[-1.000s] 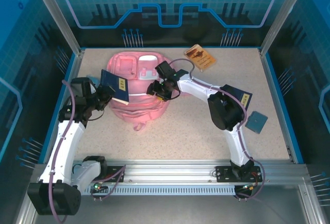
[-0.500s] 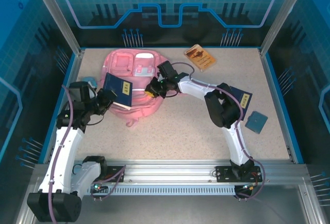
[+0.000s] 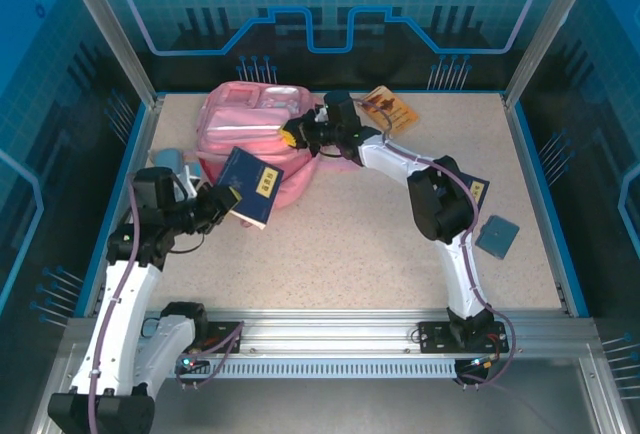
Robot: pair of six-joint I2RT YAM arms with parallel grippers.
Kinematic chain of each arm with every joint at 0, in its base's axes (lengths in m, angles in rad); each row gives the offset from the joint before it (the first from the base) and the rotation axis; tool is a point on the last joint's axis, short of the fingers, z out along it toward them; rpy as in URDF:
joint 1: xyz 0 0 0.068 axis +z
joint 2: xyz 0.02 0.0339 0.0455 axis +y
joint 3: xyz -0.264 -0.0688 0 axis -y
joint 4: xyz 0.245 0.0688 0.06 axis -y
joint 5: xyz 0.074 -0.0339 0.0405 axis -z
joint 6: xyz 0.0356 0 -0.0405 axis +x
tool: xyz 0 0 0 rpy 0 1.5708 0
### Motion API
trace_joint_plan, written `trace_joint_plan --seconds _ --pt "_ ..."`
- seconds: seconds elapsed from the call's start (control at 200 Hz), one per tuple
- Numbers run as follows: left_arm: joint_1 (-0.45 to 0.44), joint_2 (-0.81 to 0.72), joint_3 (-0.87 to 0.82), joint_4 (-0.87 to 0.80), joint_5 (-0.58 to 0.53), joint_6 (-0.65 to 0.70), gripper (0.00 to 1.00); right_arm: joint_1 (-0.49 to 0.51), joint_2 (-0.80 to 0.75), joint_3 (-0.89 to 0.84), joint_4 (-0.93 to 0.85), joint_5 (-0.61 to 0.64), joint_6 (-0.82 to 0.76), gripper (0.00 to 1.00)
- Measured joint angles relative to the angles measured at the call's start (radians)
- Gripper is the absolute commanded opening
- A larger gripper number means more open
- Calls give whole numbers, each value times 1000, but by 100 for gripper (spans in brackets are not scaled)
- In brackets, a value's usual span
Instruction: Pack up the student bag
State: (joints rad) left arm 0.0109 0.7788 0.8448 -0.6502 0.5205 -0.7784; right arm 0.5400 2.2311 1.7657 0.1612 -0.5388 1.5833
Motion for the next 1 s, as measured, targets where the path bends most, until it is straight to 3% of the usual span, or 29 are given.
trace_joint_plan --seconds 0.25,0.5,0.715,1.001 --pt "-33 0 -42 5 39 17 10 -37 0 15 26 -2 66 8" --pt "-34 8 -137 61 10 -15 10 -50 0 41 37 -16 126 8" --pt "-34 110 -219 302 -42 -154 9 -50 -26 -6 59 -37 161 8" --pt "-35 310 -272 752 -95 -325 9 -50 -110 -97 83 -80 214 8"
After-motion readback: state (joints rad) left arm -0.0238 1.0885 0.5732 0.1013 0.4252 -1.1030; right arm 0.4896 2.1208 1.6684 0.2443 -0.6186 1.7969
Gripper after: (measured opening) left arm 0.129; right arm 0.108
